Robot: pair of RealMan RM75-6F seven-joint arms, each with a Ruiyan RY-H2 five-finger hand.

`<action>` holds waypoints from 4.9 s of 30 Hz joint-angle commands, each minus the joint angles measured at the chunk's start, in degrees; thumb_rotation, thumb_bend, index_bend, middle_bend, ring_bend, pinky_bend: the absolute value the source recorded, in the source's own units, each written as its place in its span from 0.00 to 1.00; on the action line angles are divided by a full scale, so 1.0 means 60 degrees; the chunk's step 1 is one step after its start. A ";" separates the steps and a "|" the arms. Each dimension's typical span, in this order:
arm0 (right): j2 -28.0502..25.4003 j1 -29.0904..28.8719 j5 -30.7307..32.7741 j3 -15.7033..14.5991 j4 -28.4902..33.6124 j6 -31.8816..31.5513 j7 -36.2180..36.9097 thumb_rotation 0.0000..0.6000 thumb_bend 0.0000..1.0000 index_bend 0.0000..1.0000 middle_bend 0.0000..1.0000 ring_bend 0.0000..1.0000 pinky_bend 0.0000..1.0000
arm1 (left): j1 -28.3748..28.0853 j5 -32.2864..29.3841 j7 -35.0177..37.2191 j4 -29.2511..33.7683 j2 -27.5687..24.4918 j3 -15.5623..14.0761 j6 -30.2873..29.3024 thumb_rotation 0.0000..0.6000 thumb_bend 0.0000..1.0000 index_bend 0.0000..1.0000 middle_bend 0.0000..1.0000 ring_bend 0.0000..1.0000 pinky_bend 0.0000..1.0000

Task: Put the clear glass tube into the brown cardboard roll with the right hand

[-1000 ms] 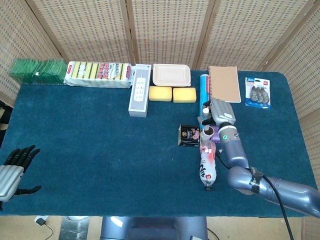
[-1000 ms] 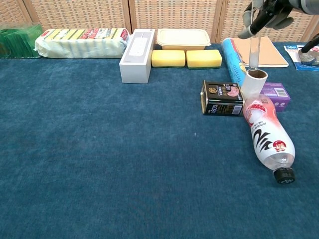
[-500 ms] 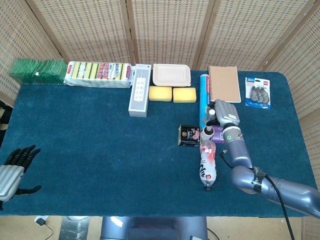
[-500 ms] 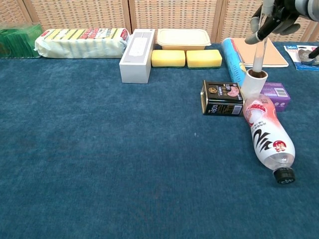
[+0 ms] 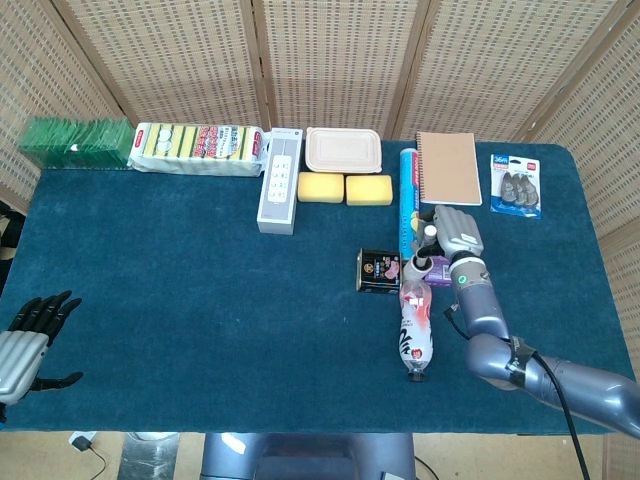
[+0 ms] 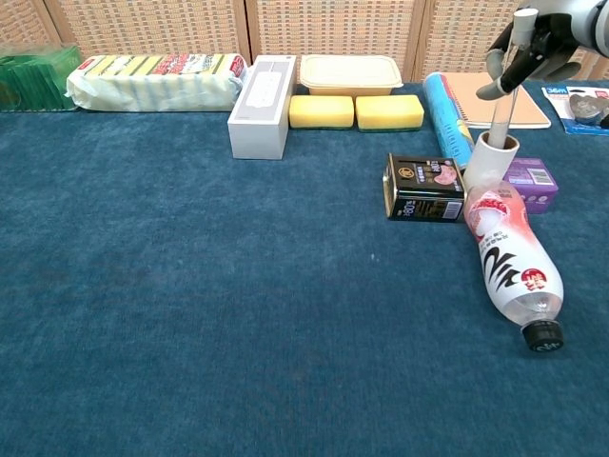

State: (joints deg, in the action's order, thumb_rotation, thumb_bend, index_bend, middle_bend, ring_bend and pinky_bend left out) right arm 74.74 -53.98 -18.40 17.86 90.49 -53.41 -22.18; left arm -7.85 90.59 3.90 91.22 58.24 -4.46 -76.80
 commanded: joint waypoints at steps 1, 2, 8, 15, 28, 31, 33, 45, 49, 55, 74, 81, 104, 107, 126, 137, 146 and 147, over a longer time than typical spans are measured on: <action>0.0053 0.0073 -0.0169 -0.0055 -0.0108 0.0133 0.0135 1.00 0.46 0.83 0.99 1.00 0.92 | 0.0002 0.0006 0.0004 -0.0001 -0.0002 -0.0001 -0.0007 0.90 0.08 0.02 0.00 0.00 0.00; 0.0064 0.0093 -0.0217 -0.0066 -0.0127 0.0158 0.0176 1.00 0.46 0.83 0.98 1.00 0.92 | 0.0001 0.0008 0.0007 0.0000 -0.0005 -0.0002 -0.0006 0.90 0.08 0.02 0.00 0.00 0.00; 0.0083 0.0159 -0.0387 -0.0097 -0.0110 0.0216 0.0312 1.00 0.44 0.83 0.97 1.00 0.91 | -0.0011 0.0000 -0.0011 0.0001 -0.0001 0.0000 0.0016 0.91 0.08 0.02 0.00 0.00 0.00; 0.0100 0.0222 -0.0514 -0.0117 -0.0066 0.0230 0.0447 1.00 0.43 0.81 0.94 0.96 0.88 | 0.0005 0.0049 0.0011 -0.0002 -0.0010 -0.0017 -0.0031 0.90 0.08 0.02 0.00 0.00 0.00; 0.0172 0.0282 -0.0694 -0.0202 0.0068 0.0150 0.0517 1.00 0.41 0.77 0.85 0.86 0.79 | 0.0045 0.0157 0.0051 -0.0018 -0.0023 -0.0052 -0.0139 0.90 0.08 0.02 0.00 0.00 0.00; 0.0198 0.0295 -0.0724 -0.0216 0.0103 0.0135 0.0534 1.00 0.39 0.76 0.81 0.81 0.76 | 0.0049 0.0183 0.0067 -0.0023 -0.0028 -0.0061 -0.0156 0.90 0.08 0.02 0.00 0.00 0.00; 0.0208 0.0304 -0.0742 -0.0215 0.0110 0.0135 0.0556 1.00 0.38 0.75 0.78 0.78 0.74 | 0.0050 0.0196 0.0077 -0.0029 -0.0029 -0.0065 -0.0163 0.90 0.08 0.02 0.00 0.00 0.00; 0.0191 0.0388 -0.0990 -0.0214 0.0178 0.0124 0.0694 1.00 0.34 0.63 0.62 0.60 0.60 | 0.0058 0.0256 0.0114 -0.0046 -0.0040 -0.0085 -0.0201 0.90 0.08 0.02 0.00 0.00 0.00; 0.0168 0.0426 -0.1041 -0.0222 0.0194 0.0173 0.0759 1.00 0.34 0.58 0.57 0.56 0.56 | 0.0062 0.0268 0.0111 -0.0047 -0.0040 -0.0089 -0.0212 0.91 0.08 0.02 0.00 0.00 0.00; 0.0103 0.0469 -0.1156 -0.0223 0.0223 0.0239 0.0844 1.00 0.32 0.49 0.49 0.48 0.49 | 0.0062 0.0290 0.0094 -0.0045 -0.0036 -0.0097 -0.0218 0.90 0.08 0.02 0.00 0.00 0.00; -0.0304 0.0491 -0.1538 -0.0205 0.0686 -0.0032 0.0705 0.89 0.27 0.33 0.29 0.26 0.30 | 0.0100 0.0392 0.0215 -0.0078 -0.0074 -0.0123 -0.0342 0.90 0.08 0.02 0.00 0.00 0.00; -0.0876 0.0614 -0.1773 -0.0227 0.1408 -0.0432 0.0470 0.89 0.26 0.30 0.26 0.23 0.27 | 0.0139 0.0546 0.0312 -0.0127 -0.0098 -0.0163 -0.0484 0.90 0.08 0.02 0.00 0.00 0.00; -0.3201 0.2376 -0.3768 -0.0409 0.3559 -0.1937 0.1172 0.89 0.26 0.29 0.25 0.21 0.25 | -0.0024 0.1103 0.0145 0.0041 -0.0196 -0.0283 -0.0528 0.90 0.08 0.02 0.00 0.00 0.00; -0.3540 0.2790 -0.4305 -0.0672 0.3984 -0.1938 0.1399 0.89 0.26 0.29 0.25 0.21 0.25 | -0.0085 0.1192 0.0025 0.0100 -0.0196 -0.0303 -0.0464 0.90 0.08 0.02 0.00 0.00 0.00; -0.3268 0.5738 -0.8706 -0.2550 0.3210 -0.4056 0.2692 0.90 0.26 0.29 0.26 0.21 0.25 | -0.0343 0.1509 -0.0251 0.0334 -0.0284 -0.0398 -0.0265 0.90 0.08 0.02 0.00 0.00 0.00; -0.1982 0.6978 -1.1012 -0.2980 0.1462 -0.6038 0.3053 0.89 0.26 0.29 0.26 0.21 0.24 | -0.0212 0.1521 -0.0161 0.0243 -0.0261 -0.0431 -0.0531 0.90 0.08 0.02 0.00 0.00 0.00; -0.1661 0.7450 -1.2094 -0.3321 0.1168 -0.6462 0.2918 0.89 0.26 0.29 0.26 0.21 0.24 | -0.0120 0.1518 -0.0065 0.0153 -0.0248 -0.0445 -0.0705 0.90 0.08 0.02 0.00 0.00 0.00; -0.1617 0.7471 -1.2181 -0.3352 0.1146 -0.6443 0.2857 0.89 0.26 0.29 0.26 0.21 0.24 | -0.0108 0.1524 -0.0045 0.0143 -0.0254 -0.0452 -0.0728 0.90 0.08 0.02 0.00 0.00 0.00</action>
